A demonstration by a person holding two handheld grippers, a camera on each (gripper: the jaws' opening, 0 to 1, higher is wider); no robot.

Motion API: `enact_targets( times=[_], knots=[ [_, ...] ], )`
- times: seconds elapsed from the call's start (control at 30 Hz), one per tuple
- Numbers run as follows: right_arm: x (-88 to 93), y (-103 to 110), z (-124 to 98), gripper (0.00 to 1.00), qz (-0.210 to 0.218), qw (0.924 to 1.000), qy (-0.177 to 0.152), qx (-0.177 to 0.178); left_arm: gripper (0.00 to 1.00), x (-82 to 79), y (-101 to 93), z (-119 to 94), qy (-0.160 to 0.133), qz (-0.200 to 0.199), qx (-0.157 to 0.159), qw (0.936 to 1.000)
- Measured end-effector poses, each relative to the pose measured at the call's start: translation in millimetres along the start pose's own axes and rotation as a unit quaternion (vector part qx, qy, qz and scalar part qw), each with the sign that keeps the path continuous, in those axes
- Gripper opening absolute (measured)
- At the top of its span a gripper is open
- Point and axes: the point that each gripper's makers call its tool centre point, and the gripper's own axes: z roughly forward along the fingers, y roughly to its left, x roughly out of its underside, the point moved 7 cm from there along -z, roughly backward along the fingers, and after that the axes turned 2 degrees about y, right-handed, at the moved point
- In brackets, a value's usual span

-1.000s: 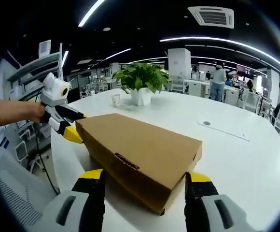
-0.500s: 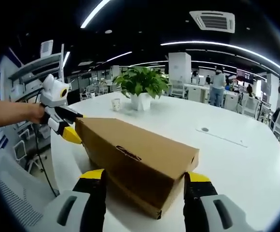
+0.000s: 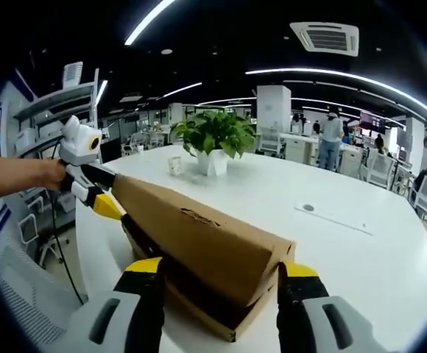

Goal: Operate the shoe box by opening the lid, removing the specified soft item, and placing it in the target area until the item is outside and the box remains undamaged.

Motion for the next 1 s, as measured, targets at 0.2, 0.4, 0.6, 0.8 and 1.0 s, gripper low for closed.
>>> enact_targets(
  times=[0.2, 0.4, 0.6, 0.8, 1.0],
  knots=[
    [-6.9, -5.0, 0.4, 0.55, -0.011, 0.9999, -0.005, 0.006, 0.74, -7.6, 2.6, -2.8, -0.01, 0.0, -0.002, 0.9999],
    [-14.6, -11.1, 1.0, 0.5, -0.015, 0.9997, -0.012, 0.016, 0.69, -15.5, 7.8, -4.4, -0.026, -0.005, -0.013, 0.9996],
    [-21.7, -17.3, 2.8, 0.45, -0.026, 0.999, -0.016, 0.031, 0.64, -21.5, 11.9, -4.6, -0.036, 0.002, -0.026, 0.999],
    [-29.5, -24.9, 4.8, 0.4, -0.033, 0.9983, -0.021, 0.043, 0.58, -29.3, 18.7, -2.9, -0.044, 0.001, -0.04, 0.9983],
    [-32.7, -31.2, 5.3, 0.33, -0.034, 0.9979, -0.023, 0.051, 0.57, -34.6, 21.4, 1.3, -0.042, 0.006, -0.044, 0.9981]
  ],
)
